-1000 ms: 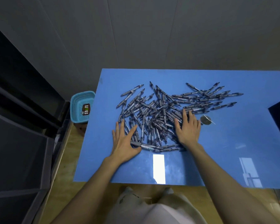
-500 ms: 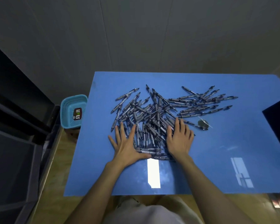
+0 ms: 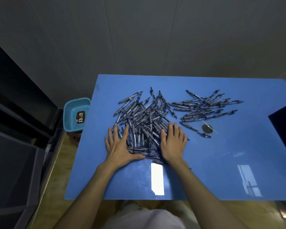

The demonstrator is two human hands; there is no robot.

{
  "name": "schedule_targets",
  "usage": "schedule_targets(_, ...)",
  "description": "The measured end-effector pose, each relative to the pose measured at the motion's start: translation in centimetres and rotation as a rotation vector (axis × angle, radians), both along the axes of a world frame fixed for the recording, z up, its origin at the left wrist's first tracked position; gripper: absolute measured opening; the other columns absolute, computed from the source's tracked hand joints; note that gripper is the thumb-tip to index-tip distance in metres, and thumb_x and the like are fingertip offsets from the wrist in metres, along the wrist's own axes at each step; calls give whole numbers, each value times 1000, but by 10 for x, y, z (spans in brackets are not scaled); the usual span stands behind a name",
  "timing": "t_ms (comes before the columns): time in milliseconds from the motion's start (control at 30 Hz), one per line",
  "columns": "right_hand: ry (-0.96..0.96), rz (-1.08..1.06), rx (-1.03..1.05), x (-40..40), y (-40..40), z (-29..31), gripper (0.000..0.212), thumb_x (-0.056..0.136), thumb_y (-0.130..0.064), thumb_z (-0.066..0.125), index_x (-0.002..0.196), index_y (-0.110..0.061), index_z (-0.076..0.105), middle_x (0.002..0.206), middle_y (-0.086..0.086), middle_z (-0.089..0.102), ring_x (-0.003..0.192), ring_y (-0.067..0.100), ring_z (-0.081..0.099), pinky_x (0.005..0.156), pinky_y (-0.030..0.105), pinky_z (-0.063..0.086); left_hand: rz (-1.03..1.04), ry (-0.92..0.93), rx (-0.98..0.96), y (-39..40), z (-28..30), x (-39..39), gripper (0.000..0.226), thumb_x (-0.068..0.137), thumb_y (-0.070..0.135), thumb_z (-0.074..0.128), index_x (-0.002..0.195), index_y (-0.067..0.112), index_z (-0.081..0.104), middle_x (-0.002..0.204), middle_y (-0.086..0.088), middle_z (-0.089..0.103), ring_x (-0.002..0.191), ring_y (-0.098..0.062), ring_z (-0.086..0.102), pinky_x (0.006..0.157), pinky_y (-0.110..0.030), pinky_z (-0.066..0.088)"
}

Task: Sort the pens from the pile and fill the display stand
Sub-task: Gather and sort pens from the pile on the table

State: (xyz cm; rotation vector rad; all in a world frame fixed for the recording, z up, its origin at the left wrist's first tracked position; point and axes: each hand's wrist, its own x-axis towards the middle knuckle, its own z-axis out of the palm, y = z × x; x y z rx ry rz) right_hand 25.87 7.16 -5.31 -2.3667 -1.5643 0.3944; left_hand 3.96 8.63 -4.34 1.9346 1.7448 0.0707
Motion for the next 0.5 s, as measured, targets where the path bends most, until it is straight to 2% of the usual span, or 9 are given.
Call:
schedule_targets(100,-40,10,61,34,2,3,60,105,-51,21,158,-21,20,166,5,17,153,27,11,124,47,4,13,-25,-13,-2,1,-2,149,44,100,60,158,40,-15,162,-5,-36,147,-30,-36,122,-54,-14)
schedule_targets(267,-111,-71,-64,105,7,1,62,106,-48,23,158,-17,18,165,11,16,153,31,10,124,48,5,46,-33,-12,-5,6,-5,152,41,100,60,159,39,-13,163,-5,-33,150,-28,-30,124,-50,-10)
schedule_targets(400,-87,-22,-64,107,1,-6,60,107,-44,23,157,-10,24,164,12,21,152,31,12,124,48,10,40,-22,-2,-10,4,3,156,33,108,49,159,39,-14,161,-4,-37,148,-28,-34,121,-49,-14)
schedule_targets(500,-65,63,-20,102,-1,-8,58,107,-41,25,153,-6,32,159,16,31,149,33,23,123,46,17,43,10,8,-14,3,12,157,33,110,45,159,37,-13,160,-5,-39,148,-28,-35,121,-49,-16)
